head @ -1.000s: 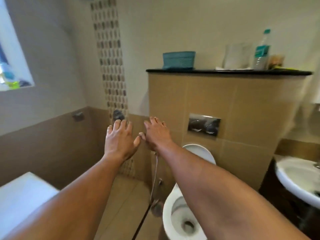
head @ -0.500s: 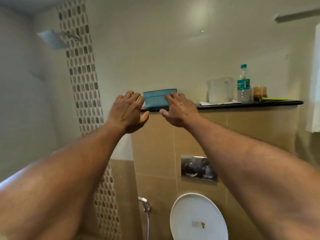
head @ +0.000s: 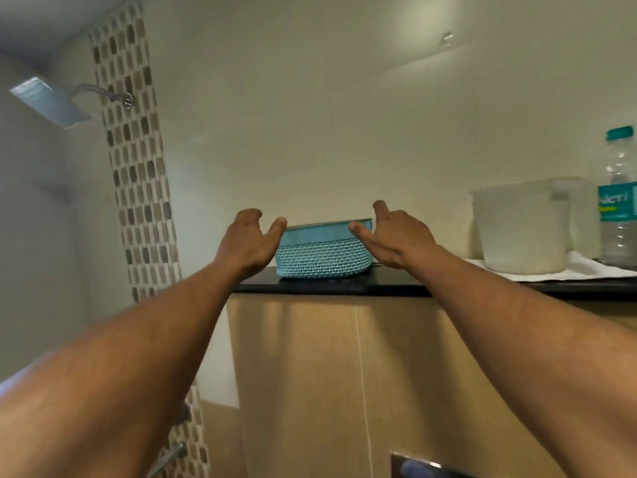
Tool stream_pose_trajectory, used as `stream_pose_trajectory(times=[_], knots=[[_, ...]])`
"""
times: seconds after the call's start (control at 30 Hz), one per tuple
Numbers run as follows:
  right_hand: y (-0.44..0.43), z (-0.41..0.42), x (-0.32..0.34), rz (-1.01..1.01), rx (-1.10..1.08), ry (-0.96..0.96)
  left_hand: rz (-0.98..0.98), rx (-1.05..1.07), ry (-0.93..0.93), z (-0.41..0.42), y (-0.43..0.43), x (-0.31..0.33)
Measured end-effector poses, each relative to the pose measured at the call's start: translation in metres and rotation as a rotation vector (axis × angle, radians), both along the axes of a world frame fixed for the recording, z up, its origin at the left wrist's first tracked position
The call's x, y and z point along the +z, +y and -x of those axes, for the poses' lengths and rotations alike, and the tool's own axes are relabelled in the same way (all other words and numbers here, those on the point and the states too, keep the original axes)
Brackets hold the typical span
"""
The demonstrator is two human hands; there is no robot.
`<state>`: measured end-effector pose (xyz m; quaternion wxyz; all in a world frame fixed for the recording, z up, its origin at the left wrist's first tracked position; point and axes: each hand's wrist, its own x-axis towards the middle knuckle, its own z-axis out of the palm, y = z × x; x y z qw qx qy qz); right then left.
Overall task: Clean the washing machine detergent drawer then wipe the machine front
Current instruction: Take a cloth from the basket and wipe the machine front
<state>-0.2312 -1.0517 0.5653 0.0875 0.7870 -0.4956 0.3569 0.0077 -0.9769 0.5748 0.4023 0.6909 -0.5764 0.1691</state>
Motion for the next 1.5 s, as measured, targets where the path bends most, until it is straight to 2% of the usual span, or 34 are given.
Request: stream_pose_trajectory(times=[0.1,0.23,0.3,0.43,0.57,0.77,1.1,1.3,1.5], knots=[[-0.033,0.0,-0.005,-0.08,0.02,-0.103,-0.024,-0.056,0.4,-0.005,-0.044,-0.005],[-0.065,-0.006,-0.003,-0.187,0.09,-0.227,-0.08,-0.174,0.743,-0.013,-0.087,-0.008],[-0.075,-0.011,-0.001,-0.223,0.141,-0.271,-0.091,-0.247,0.852,-0.011,-0.1,-0.01],[-0.081,-0.023,-0.002,-0.211,0.191,-0.313,-0.077,-0.282,0.95,-0.007,-0.104,-0.012],[-0.076,-0.029,0.0,-0.227,0.236,-0.412,-0.096,-0.323,0.976,-0.012,-0.093,-0.005],[-0.041,-0.042,0.026,-0.157,0.294,-0.457,0.0,-0.361,0.971,-0.022,-0.061,0.011],[0.039,-0.114,0.03,-0.203,0.47,-0.466,0.085,-0.245,0.909,-0.089,0.055,-0.001],[0.11,-0.196,-0.004,-0.327,0.624,-0.474,0.142,-0.073,0.928,-0.155,0.161,-0.024],[0.192,-0.292,-0.045,-0.533,0.784,-0.533,0.212,0.103,0.957,-0.22,0.279,-0.05]])
